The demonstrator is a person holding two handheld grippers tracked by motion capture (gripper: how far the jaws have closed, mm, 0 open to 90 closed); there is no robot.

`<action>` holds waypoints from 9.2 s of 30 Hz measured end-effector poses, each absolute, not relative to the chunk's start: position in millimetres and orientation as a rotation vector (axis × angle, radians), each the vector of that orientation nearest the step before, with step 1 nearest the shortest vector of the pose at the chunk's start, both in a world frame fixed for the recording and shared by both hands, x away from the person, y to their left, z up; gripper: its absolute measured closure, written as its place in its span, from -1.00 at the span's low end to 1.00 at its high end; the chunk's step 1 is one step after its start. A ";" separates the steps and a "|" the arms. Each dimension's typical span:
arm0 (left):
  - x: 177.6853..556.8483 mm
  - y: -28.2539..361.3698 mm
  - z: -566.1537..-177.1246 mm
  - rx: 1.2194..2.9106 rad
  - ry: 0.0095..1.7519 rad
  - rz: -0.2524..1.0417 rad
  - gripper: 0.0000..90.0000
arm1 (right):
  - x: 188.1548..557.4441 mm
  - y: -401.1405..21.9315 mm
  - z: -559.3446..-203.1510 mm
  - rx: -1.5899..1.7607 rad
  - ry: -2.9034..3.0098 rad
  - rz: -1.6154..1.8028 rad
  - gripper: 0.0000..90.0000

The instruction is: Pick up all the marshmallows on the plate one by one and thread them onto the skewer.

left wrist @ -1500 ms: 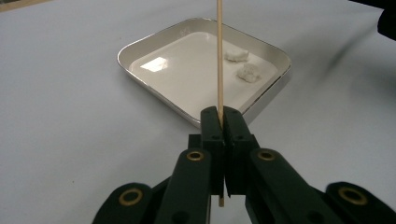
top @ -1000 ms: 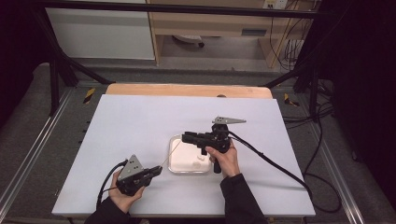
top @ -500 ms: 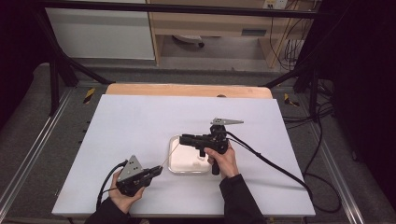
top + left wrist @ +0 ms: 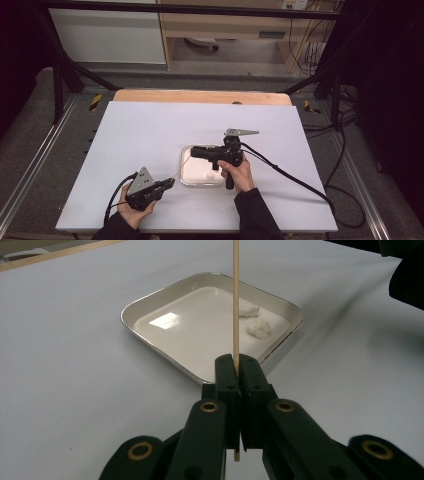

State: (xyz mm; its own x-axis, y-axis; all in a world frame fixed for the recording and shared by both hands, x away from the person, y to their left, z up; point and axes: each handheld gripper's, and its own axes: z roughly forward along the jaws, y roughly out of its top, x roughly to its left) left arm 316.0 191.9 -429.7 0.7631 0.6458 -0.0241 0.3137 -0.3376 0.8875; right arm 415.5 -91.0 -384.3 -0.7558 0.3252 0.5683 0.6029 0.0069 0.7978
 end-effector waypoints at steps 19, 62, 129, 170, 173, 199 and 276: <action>315.6 187.2 -432.0 1.941 0.735 0.419 0.98 | 410.2 -83.5 -394.5 -0.954 -2.088 -1.806 0.74; 324.3 175.7 -433.3 1.915 0.782 0.392 0.97 | 397.9 -81.1 -393.3 -0.951 -2.468 -1.742 -0.67; 322.1 189.5 -434.9 1.967 0.815 0.346 0.97 | 418.8 -117.1 -442.0 -1.062 -2.835 -1.340 0.72; 317.8 182.8 -432.7 1.972 0.747 0.339 0.97 | 412.2 -119.7 -368.7 -0.958 -2.298 -1.867 0.75; 317.6 182.5 -432.7 1.973 0.744 0.339 0.97 | 413.8 -116.2 -371.1 -0.950 -2.281 -1.865 0.75; 317.5 181.5 -433.1 1.983 0.734 0.339 0.97 | 416.2 -109.9 -380.9 -0.925 -2.250 -1.820 0.76; 314.7 174.7 -437.0 2.024 0.723 0.366 0.98 | 396.2 -94.1 -399.3 -0.889 -2.194 -1.836 0.83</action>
